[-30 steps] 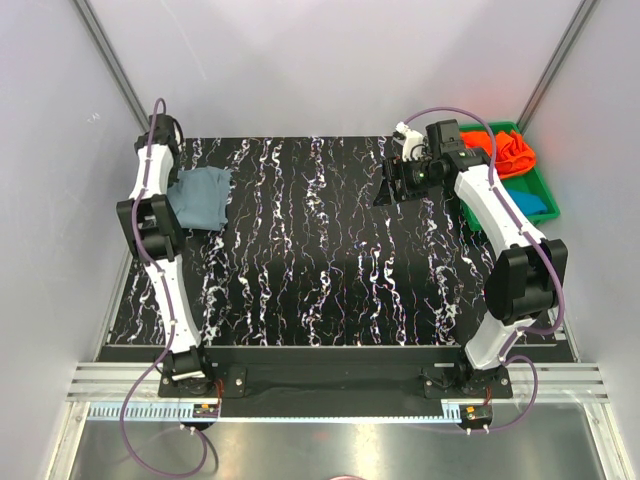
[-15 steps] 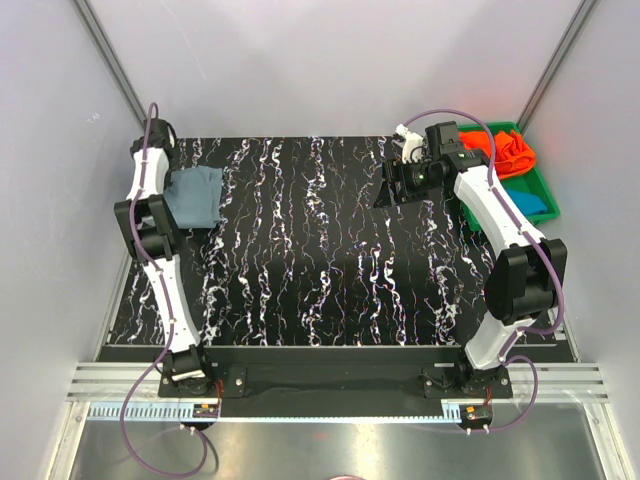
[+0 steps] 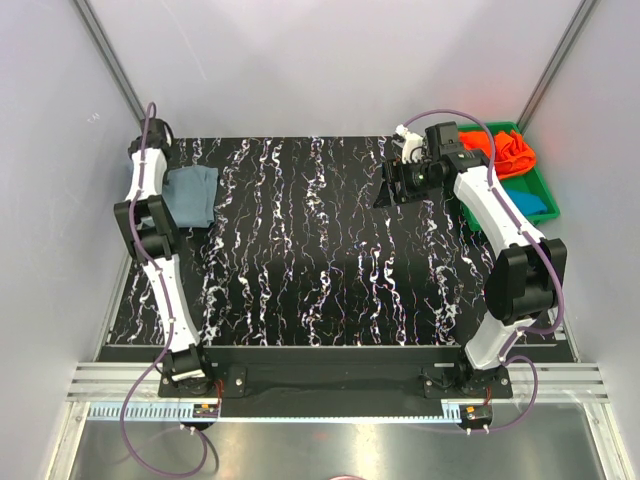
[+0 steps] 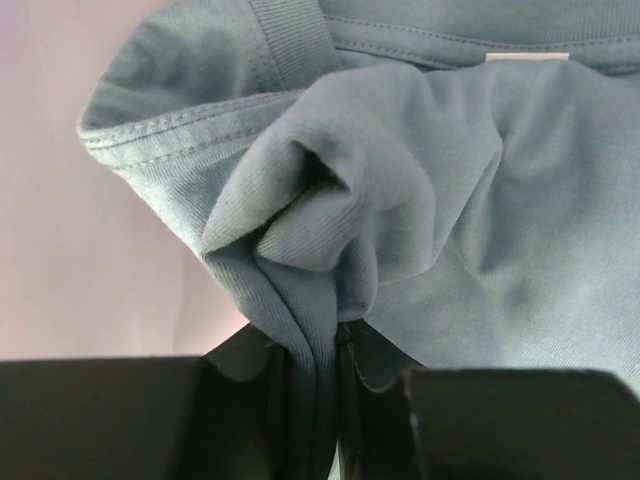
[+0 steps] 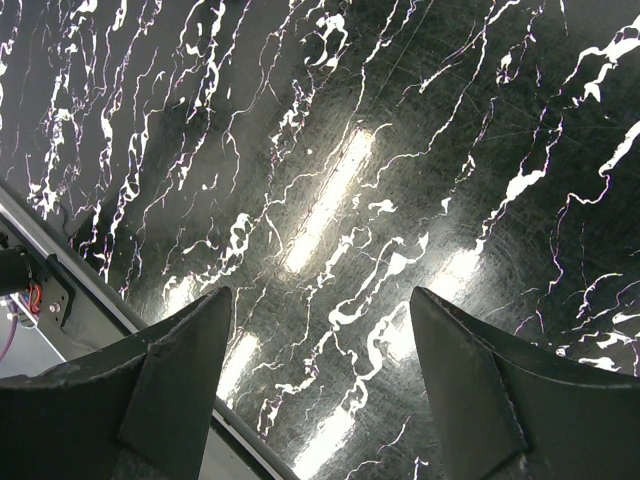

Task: Fold and stack the t-shirts
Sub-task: Neatly place the folded tshirt to the corner

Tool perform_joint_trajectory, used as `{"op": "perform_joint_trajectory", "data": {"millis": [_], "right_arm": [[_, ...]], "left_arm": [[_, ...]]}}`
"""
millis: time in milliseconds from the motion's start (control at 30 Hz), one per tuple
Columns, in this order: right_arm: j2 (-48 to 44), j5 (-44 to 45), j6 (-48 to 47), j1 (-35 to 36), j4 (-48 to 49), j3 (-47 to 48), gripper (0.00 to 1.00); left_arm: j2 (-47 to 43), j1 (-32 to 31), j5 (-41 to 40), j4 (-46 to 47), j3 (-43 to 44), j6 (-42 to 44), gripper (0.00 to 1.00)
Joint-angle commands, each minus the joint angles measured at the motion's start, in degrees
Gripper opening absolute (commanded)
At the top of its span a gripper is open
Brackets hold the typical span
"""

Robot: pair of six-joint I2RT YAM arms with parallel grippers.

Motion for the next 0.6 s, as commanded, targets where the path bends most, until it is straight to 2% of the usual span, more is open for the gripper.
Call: {"op": "perform_joint_trajectory", "data": {"millis": [0, 200, 233, 267, 300, 333, 567], "right_arm": [[-1.9, 1.0, 0.5, -0.3, 1.9, -0.2, 0.80], [-1.5, 1.0, 0.5, -0.4, 1.8, -0.1, 0.80], [-1.5, 1.0, 0.5, -0.4, 1.9, -0.1, 0.80], [-1.3, 1.0, 0.5, -0.4, 1.9, 0.0, 0.80], [-1.2, 1.0, 0.5, -0.4, 1.9, 0.0, 0.80], [-1.0, 1.0, 0.5, -0.4, 2.0, 0.1, 0.80], [-0.9, 1.0, 0.4, -0.3, 2.1, 0.3, 0.80]], "left_arm": [[1.2, 0.0, -2.0, 3.9, 3.8, 2.1, 0.17], [2.1, 0.0, -2.0, 3.9, 4.1, 2.5, 0.21], [2.1, 0.0, -2.3, 4.2, 4.0, 2.2, 0.53], [2.0, 0.0, -3.0, 4.3, 4.1, 2.1, 0.66], [1.8, -0.1, -3.0, 4.7, 4.1, 2.1, 0.74], [1.5, -0.2, -3.0, 5.1, 4.1, 2.1, 0.89], [-4.9, -4.6, -1.0, 6.3, 5.6, 0.3, 0.97]]}}
